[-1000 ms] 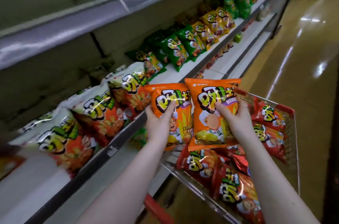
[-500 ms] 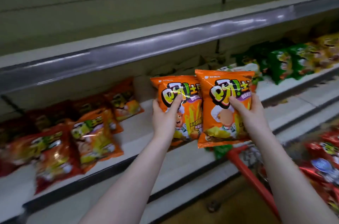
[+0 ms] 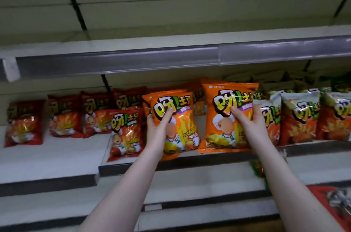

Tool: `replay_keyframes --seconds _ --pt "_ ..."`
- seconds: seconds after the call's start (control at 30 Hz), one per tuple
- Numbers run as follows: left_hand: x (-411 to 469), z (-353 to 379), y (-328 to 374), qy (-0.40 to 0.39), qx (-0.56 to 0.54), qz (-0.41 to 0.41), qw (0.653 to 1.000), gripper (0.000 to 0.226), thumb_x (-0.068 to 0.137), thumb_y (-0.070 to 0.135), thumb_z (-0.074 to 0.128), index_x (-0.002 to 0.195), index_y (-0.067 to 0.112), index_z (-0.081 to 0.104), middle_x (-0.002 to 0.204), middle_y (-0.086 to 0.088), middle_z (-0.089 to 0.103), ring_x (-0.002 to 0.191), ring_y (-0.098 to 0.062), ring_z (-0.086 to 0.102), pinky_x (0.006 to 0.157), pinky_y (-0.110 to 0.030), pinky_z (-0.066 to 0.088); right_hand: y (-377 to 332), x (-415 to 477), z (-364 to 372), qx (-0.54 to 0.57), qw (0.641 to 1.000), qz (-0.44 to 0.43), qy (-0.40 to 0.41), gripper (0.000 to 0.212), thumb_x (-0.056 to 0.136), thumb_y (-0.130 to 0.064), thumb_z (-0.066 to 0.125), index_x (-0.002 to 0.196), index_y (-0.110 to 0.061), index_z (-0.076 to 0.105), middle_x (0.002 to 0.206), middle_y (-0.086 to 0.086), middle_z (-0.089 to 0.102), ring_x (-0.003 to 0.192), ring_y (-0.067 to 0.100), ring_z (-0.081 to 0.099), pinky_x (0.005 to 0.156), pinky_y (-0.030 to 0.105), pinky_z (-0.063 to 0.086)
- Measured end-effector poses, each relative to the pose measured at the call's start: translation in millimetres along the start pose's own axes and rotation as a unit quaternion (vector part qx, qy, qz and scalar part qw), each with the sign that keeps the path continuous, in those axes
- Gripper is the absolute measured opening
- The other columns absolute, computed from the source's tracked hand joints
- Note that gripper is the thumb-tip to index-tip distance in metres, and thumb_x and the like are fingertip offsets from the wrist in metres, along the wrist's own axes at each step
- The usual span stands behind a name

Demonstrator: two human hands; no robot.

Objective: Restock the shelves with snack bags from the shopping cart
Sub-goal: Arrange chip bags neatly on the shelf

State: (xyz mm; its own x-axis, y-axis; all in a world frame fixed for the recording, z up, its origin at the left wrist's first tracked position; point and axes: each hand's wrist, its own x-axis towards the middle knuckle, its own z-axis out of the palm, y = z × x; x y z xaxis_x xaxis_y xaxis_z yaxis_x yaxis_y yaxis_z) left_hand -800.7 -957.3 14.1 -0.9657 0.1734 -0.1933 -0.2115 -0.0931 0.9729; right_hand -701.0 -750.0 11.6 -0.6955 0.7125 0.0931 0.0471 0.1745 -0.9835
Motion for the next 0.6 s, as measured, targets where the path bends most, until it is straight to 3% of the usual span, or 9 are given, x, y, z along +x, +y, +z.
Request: replay_keyframes --seconds 0.07,0.13,0.23,0.33,0.4,0.5,0.6 --pt "5.1 -8.4 -1.5 0.009 -0.018 -0.002 1.000 0.081 0.083 0.045 0.065 0.149 0.023 0.024 0.126 0.007 0.042 0.114 -0.016 0.044 0.091 -0.033 0.036 2.1 7.6 8.2 0.002 1.000 0.003 -0.004 0.076 0.081 -0.041 0.067 0.144 -0.017 0.031 0.128 0.000 0.049 0.111 0.015 0.048 0.094 0.032 0.041" --pt "6.1 -12.2 0.1 0.015 -0.010 0.000 1.000 0.079 0.084 0.042 0.066 0.148 0.022 0.025 0.131 0.004 0.046 0.119 -0.020 0.046 0.089 -0.032 0.036 5.7 15.6 14.4 0.003 1.000 0.004 -0.004 0.076 0.082 -0.039 0.068 0.144 -0.016 0.031 0.132 0.002 0.049 0.115 0.018 0.049 0.093 0.030 0.038" --pt "12.0 -11.3 2.2 0.043 -0.001 0.021 0.999 0.078 0.084 0.040 0.067 0.149 0.023 0.026 0.144 -0.001 0.043 0.125 -0.020 0.044 0.093 -0.031 0.034 12.9 32.3 22.2 0.005 1.000 0.010 -0.005 0.078 0.081 -0.039 0.069 0.145 -0.015 0.031 0.132 0.003 0.049 0.124 0.023 0.047 0.095 0.030 0.035" --pt "19.9 -7.7 8.0 0.066 0.005 0.035 0.997 0.083 0.083 0.043 0.067 0.150 0.024 0.022 0.150 -0.001 0.037 0.137 -0.026 0.036 0.107 -0.040 0.031 21.0 49.5 31.5 -0.002 1.000 0.027 -0.015 0.074 0.079 -0.040 0.072 0.140 -0.018 0.037 0.116 -0.005 0.051 0.111 0.017 0.051 0.091 0.030 0.040" --pt "27.8 -6.4 9.1 0.074 0.015 0.038 0.996 0.087 0.082 0.045 0.067 0.152 0.024 0.018 0.155 -0.003 0.030 0.141 -0.027 0.030 0.112 -0.043 0.027 29.5 62.5 40.9 -0.023 0.999 0.037 -0.031 0.073 0.074 -0.044 0.074 0.136 -0.021 0.042 0.117 -0.002 0.057 0.109 0.019 0.055 0.094 0.035 0.044" --pt "37.5 -3.6 7.1 0.073 0.013 0.023 0.997 0.090 0.083 0.045 0.066 0.153 0.024 0.014 0.157 -0.004 0.024 0.143 -0.028 0.026 0.113 -0.044 0.025 41.3 78.6 58.4 -0.059 0.995 0.052 -0.059 0.076 0.068 -0.051 0.076 0.132 -0.023 0.046 0.118 0.001 0.061 0.110 0.023 0.058 0.098 0.045 0.046" --pt "41.4 -2.6 2.9 0.068 0.009 0.010 0.998 0.086 0.083 0.043 0.065 0.152 0.024 0.018 0.155 -0.005 0.029 0.141 -0.028 0.030 0.111 -0.041 0.028 51.9 89.3 75.8 -0.071 0.992 0.063 -0.083 0.073 0.071 -0.041 0.079 0.132 -0.019 0.045 0.113 -0.001 0.060 0.108 0.023 0.058 0.094 0.041 0.048"
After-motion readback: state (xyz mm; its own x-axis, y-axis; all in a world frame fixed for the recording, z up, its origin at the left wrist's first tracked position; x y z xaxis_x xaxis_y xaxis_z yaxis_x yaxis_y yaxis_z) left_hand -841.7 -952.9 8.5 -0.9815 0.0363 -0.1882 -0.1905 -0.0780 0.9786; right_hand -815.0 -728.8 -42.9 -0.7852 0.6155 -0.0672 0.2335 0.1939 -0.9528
